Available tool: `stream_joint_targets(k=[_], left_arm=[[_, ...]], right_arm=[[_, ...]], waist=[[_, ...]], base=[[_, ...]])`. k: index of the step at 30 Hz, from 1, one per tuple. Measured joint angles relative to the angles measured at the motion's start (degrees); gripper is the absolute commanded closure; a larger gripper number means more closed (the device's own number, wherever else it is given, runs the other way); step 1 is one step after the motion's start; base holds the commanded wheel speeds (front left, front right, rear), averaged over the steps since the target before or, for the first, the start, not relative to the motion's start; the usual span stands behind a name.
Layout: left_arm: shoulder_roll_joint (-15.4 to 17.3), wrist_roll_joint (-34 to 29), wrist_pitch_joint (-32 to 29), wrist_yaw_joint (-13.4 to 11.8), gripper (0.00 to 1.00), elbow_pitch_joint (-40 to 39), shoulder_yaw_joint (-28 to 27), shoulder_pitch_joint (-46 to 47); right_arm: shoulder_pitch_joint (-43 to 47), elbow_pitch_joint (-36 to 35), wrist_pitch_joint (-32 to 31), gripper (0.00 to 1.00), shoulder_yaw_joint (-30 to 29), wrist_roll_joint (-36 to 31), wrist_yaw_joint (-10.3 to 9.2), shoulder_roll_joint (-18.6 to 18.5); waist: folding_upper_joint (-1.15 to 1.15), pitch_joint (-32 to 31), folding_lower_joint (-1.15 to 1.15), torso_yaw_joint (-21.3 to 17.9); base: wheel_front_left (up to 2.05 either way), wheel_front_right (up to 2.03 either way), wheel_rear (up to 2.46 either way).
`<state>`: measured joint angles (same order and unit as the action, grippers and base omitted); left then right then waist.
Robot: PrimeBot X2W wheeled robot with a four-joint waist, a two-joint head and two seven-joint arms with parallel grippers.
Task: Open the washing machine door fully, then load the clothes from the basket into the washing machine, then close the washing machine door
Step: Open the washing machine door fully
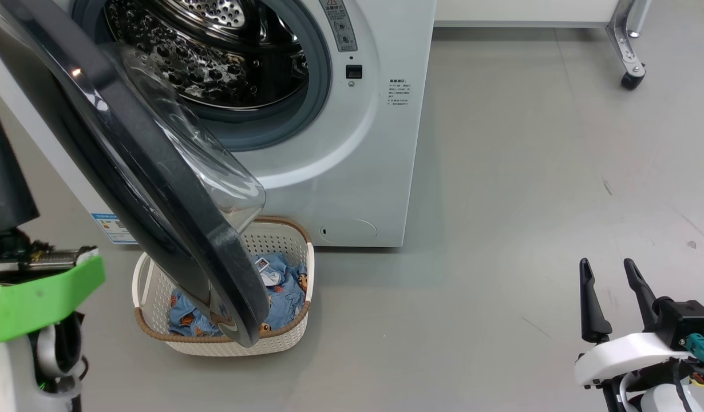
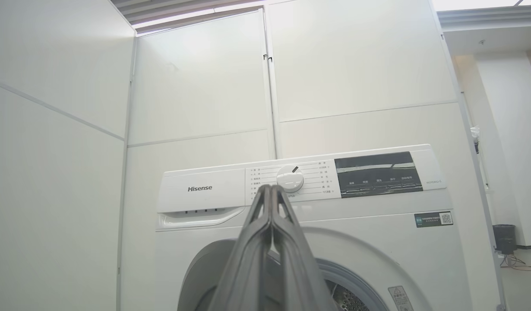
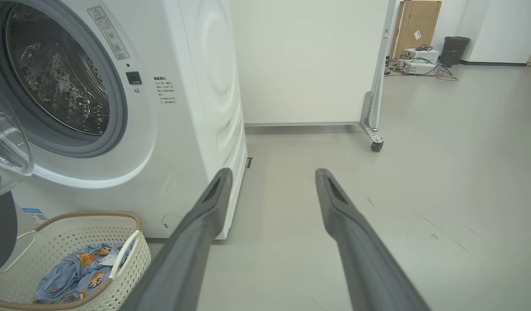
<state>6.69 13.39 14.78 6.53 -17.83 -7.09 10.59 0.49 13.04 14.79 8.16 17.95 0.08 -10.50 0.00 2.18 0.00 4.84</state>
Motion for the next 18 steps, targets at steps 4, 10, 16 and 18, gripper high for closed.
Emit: stream_joint_targets(k=[4, 10, 16, 18], left_arm=[[-0.37, -0.18, 0.0, 0.14, 1.0, -4.48, 4.43, 1.74], [-0.79, -0.18, 0.0, 0.56, 1.0, -8.11, 12.99, 2.52], [-1.29, 0.26, 0.0, 0.57, 1.0, -9.22, 23.07, 2.41], [-1.2, 0.44, 0.0, 0.57, 1.0, -9.36, 26.72, 2.37]], right_arm=[[0.0, 0.11, 0.0, 0.0, -0.08, -0.3, 0.41, 0.19], [0.0, 0.38, 0.0, 0.0, -0.14, -0.83, 0.99, 0.68], [0.0, 0.57, 0.0, 0.0, -0.29, -1.05, 1.42, 1.03], [0.01, 0.74, 0.0, 0.0, -0.35, -1.27, 1.65, 1.09]], waist=[[0.0, -0.07, 0.0, -0.13], [0.0, -0.13, 0.0, -0.63], [0.0, -0.11, 0.0, -1.21], [0.0, -0.1, 0.0, -1.36]], base=[[0.0, 0.0, 0.0], [0.0, 0.0, 0.0], [0.0, 0.0, 0.0], [0.0, 0.0, 0.0]])
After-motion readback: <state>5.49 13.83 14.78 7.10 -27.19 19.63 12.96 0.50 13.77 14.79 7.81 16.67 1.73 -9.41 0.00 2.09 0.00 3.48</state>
